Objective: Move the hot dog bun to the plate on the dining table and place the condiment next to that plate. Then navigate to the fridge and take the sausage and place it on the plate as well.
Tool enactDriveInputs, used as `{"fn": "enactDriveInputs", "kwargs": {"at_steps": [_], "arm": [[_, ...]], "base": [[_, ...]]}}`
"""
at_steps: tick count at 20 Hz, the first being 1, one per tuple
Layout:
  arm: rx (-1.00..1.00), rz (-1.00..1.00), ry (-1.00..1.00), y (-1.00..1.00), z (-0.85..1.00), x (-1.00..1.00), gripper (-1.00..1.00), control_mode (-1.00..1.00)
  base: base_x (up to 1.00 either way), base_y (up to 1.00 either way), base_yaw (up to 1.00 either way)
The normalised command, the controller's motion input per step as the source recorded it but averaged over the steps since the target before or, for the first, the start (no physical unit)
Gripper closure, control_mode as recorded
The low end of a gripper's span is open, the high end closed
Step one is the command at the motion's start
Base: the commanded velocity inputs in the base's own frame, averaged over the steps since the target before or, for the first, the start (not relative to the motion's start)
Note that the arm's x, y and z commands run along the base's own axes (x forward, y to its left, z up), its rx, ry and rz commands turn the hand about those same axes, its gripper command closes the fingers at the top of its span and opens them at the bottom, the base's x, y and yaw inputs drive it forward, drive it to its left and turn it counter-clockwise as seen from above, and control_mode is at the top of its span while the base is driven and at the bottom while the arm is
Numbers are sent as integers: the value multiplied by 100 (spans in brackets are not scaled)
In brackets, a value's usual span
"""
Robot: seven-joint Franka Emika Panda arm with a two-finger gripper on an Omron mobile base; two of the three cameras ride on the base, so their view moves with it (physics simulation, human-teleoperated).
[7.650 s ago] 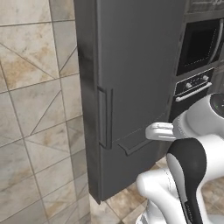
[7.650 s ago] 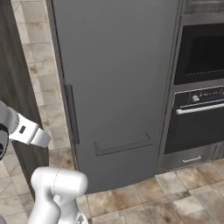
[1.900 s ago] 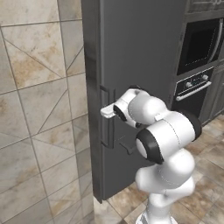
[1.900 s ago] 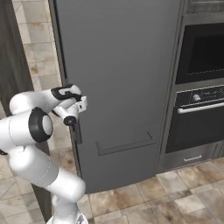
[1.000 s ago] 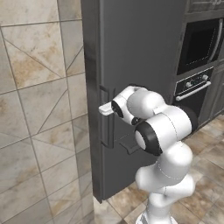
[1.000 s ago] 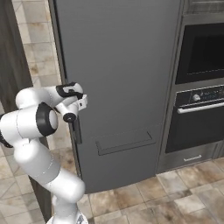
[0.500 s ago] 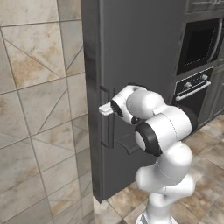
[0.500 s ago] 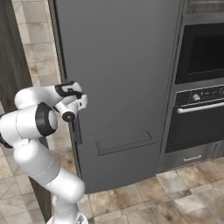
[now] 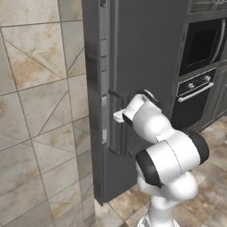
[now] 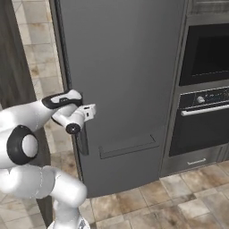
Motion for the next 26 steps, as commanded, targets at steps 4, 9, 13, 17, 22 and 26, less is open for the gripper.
{"fn": "enactDriveInputs", "kwargs": {"at_steps": [4,9,13,17,22,26], "arm": [[2,0,7,-84,62,-42,100,-100],[2,0,8,-94,67,-37,100,-100],[2,0,5,-97,65,-41,100,-100],[3,0,2,-93,67,-41,100,-100],[1,-1,4,-66,58,-31,-100,-100],[-5,-3,4,2,-11,-1,-100,-100]], "base": [[0,0,0],[0,0,0],[0,0,0],[0,0,0],[0,0,0],[0,0,0]]}}
